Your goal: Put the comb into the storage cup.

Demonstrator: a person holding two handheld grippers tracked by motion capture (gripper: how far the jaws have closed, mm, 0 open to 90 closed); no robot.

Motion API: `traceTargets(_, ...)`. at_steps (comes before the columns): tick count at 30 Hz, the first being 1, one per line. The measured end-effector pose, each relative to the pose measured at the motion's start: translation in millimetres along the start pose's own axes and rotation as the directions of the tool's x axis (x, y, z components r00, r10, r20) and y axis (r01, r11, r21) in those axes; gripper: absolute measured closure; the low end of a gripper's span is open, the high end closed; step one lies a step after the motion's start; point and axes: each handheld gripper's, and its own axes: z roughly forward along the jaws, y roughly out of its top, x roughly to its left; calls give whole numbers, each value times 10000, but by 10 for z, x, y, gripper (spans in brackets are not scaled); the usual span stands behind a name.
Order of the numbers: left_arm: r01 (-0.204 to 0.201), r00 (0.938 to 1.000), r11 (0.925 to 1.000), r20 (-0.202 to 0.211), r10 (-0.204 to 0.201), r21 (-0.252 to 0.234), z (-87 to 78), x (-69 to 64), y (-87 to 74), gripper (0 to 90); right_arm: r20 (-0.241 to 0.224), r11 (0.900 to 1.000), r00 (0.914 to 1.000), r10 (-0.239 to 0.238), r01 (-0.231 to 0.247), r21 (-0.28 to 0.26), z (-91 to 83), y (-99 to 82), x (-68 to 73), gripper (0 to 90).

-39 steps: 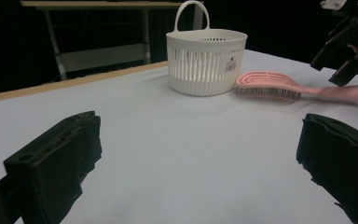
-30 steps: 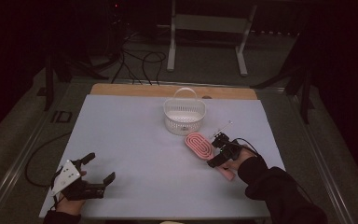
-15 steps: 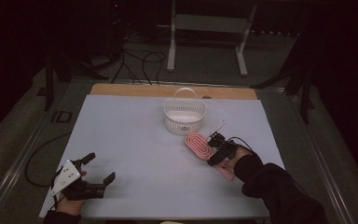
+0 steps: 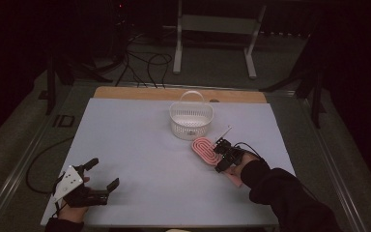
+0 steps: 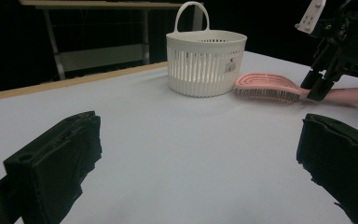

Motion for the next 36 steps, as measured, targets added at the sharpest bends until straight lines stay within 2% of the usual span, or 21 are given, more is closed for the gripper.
traceTargets(12,9,10000,10000,22,-9,0,4,-1,-1,0,71,9997,10000,3,-5,261,72,34,7,670)
traceTargets(17,34,10000,10000,25,-34,-1,3,3,-1,0,146,9994,9999,6,-11,334,99,26,-2,686)
traceTargets(20,27,10000,10000,33,-27,12,6,2,-2,0,84,9991,9998,167,-170,385,112,24,2,689)
traceTargets(25,41,10000,10000,39,-41,11,5,4,-3,0,261,9985,9996,62,-76,538,121,34,19,692)
traceTargets(29,45,10000,10000,43,-45,12,5,5,-4,0,386,9987,9993,7,-27,511,125,31,45,694)
traceTargets(32,47,10000,10000,38,-47,18,4,4,-5,0,393,9989,9987,-335,322,348,128,14,52,696)
traceTargets(36,39,10000,10000,52,-40,33,9,1,-6,0,399,9998,9990,-189,186,97,127,-21,43,699)
